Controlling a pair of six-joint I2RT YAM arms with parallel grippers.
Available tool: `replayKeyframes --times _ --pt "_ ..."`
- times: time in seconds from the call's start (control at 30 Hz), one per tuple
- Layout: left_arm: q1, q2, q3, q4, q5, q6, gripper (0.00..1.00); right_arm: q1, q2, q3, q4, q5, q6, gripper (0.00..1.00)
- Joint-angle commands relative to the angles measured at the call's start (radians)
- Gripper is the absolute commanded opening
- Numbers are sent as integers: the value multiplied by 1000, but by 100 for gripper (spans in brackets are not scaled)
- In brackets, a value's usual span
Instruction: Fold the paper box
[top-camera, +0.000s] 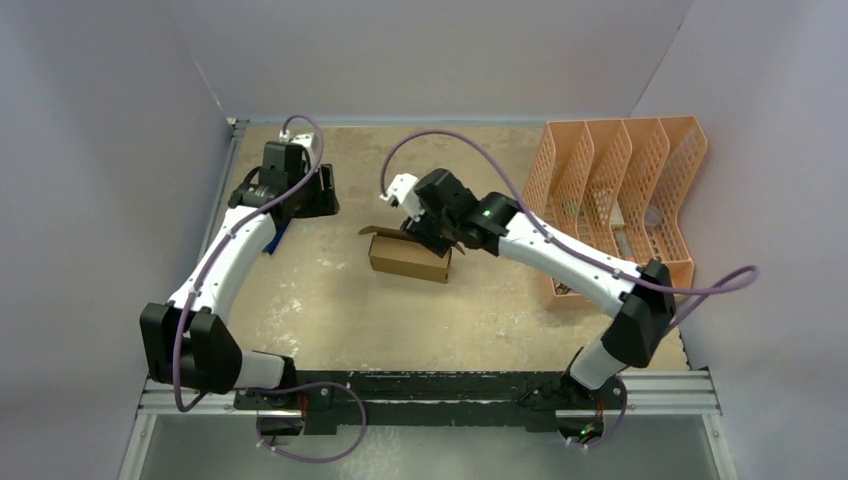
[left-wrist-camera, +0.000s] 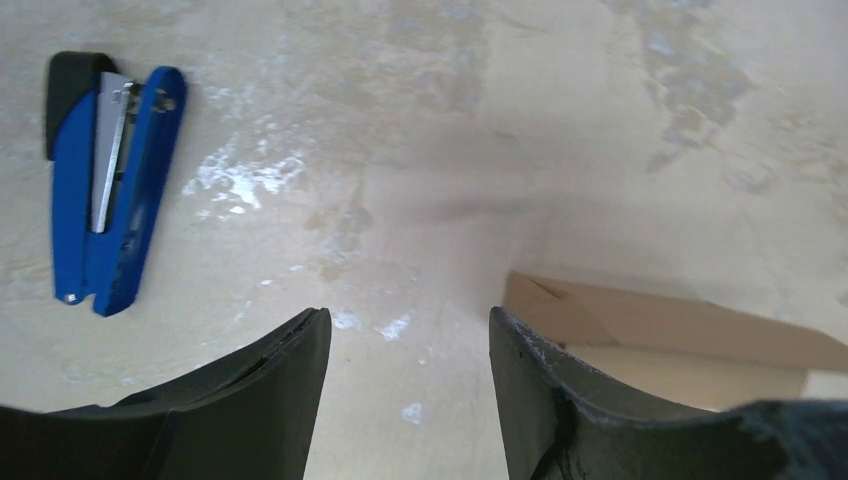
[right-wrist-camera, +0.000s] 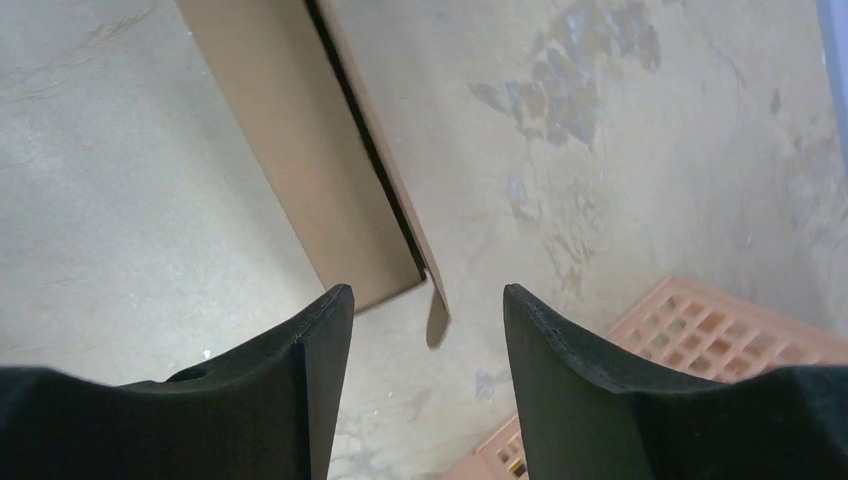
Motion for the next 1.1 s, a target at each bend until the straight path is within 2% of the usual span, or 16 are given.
replayKeyframes --times 0.0,0.17,0.27,0.4,0.57,0.73,0.9,1.07 --pt "-25 -62 3 -36 173 80 59 -36 -96 -39 -119 12 176 59" --pt "-126 -120 -43 -13 112 221 60 -74 -169 -145 -107 -23 261 53" --pt "-152 -133 -46 0 96 258 60 -90 -197 -191 -71 -44 308 49" --pt "-155 -99 -30 18 129 275 59 -95 -209 -251 -13 -90 353 44" --pt "-156 -37 -8 30 205 290 57 -97 -237 -325 77 -38 377 35" --pt "-159 -30 -35 66 238 325 57 -101 -249 -356 157 -21 364 34" --pt "-161 -21 -32 63 218 353 57 -104 -223 -352 173 10 341 37" --pt "-165 -22 -43 62 210 361 57 -114 -205 -363 202 25 332 36"
